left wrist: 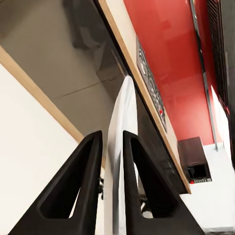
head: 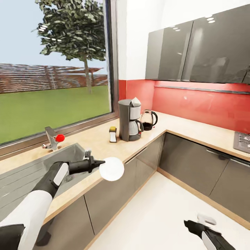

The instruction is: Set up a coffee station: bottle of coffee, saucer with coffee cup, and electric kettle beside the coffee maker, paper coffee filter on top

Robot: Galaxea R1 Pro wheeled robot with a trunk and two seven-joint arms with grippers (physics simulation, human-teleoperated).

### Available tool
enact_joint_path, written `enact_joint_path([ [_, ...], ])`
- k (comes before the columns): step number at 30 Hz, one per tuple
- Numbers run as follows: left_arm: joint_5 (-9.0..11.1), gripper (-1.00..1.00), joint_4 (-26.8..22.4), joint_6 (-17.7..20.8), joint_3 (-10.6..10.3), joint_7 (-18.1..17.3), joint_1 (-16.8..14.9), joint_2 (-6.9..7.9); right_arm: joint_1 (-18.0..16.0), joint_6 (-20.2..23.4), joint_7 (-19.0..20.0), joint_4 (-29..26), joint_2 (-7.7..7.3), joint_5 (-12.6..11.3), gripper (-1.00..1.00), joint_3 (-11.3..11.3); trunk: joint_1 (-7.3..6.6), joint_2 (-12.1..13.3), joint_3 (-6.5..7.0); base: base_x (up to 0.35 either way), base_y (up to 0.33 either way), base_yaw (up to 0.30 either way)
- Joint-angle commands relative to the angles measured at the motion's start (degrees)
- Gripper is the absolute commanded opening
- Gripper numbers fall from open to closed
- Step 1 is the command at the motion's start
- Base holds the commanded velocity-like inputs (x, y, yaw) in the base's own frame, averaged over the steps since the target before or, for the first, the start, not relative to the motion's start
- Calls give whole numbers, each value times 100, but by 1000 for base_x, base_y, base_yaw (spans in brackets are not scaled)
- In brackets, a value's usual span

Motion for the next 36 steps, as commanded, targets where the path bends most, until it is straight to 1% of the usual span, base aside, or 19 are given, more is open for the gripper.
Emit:
enact_joint_path([
  [1, -24, -100, 0, 14, 11, -27, -4, 0, -6, -111, 2, 329, 49, -13, 100, -12, 4, -14, -9, 0, 0, -266],
  [2, -29, -100, 3, 14, 12, -27, -4, 0, -6, -255, 4, 798, 96, 62, 100, -10, 4, -14, -6, 0, 0, -254],
  [3, -30, -100, 14, 14, 15, -26, -4, 0, -6, -324, 6, 1109, 115, 154, 100, -10, 4, -14, -4, 0, 0, -191],
  [4, -33, -100, 35, 13, 17, -25, -4, -2, -5, -382, 8, 1472, 131, 320, 100, -9, 4, -14, -2, 0, 0, -98],
  [5, -38, -100, 46, 12, 18, -23, -4, -1, -5, -406, 9, 1662, 137, 450, 100, -12, 4, -14, -2, 0, 0, -62],
  [7, -53, -100, 59, 8, 21, -15, 22, 8, 16, -422, 13, 1885, 143, 661, 100, -15, 4, -14, -1, 0, 0, -33],
  [10, -64, -100, 61, -85, 47, -3, 157, 24, 175, -414, 24, 1995, 203, 810, 100, -12, 4, -14, -1, 0, 0, -11],
  [11, -62, -100, 70, -344, 58, 4, 242, 31, 250, -424, 21, 2021, 293, 938, 100, -13, 4, -14, -1, 0, 0, -2],
  [12, -64, -100, 73, -434, 60, 7, 258, 32, 281, -426, 20, 2026, 331, 989, 100, -11, 4, -14, -1, 0, 0, -1],
  [13, -61, -100, 81, -537, 68, 9, 276, 51, 343, -430, 16, 2030, 415, 1066, 100, -15, 4, -14, -1, 0, 0, 0],
  [17, -66, -100, 116, -694, 58, 18, 303, 71, 385, -434, -27, 2033, 497, 1118, 100, -17, 4, -14, -1, 0, 0, 0],
  [18, -65, -100, 156, -809, 62, 22, 345, 74, 390, -434, -35, 2033, 512, 1121, 100, -17, 4, -14, -1, 0, 0, 0],
  [19, -61, -100, 272, -1214, 82, 30, 470, 80, 404, -440, -12, 2037, 574, 1131, 100, -17, 4, -14, -1, 0, 0, 0],
  [23, -50, -100, 337, -1533, 96, 36, 547, 94, 503, -446, 3, 2034, 670, 1133, 100, -17, 4, -14, -1, 0, 0, 0],
  [24, 2, -100, 342, -1629, 105, 44, 566, 83, 529, -453, -21, 2034, 742, 1128, 100, -17, 4, -14, -1, 90, -21, 0],
  [26, 0, -100, 341, -1639, 161, 46, 567, 63, 533, -452, -21, 2034, 805, 1128, 100, -23, 4, -14, -1, 180, -92, 0],
  [27, 2, -100, 341, -1644, 244, 54, 567, 46, 534, -449, -32, 2034, 835, 1127, 100, -25, 4, -14, -1, 252, -152, 0],
  [33, 13, -100, 308, -1634, 460, 90, 567, 30, 571, -447, -29, 2034, 864, 1123, 100, -26, 4, -14, -1, 271, -167, 0],
  [36, 15, -100, 323, -1631, 578, 95, 567, 27, 587, -447, -20, 2034, 915, 1120, 100, -26, 4, -14, -1, 279, -173, 0],
])
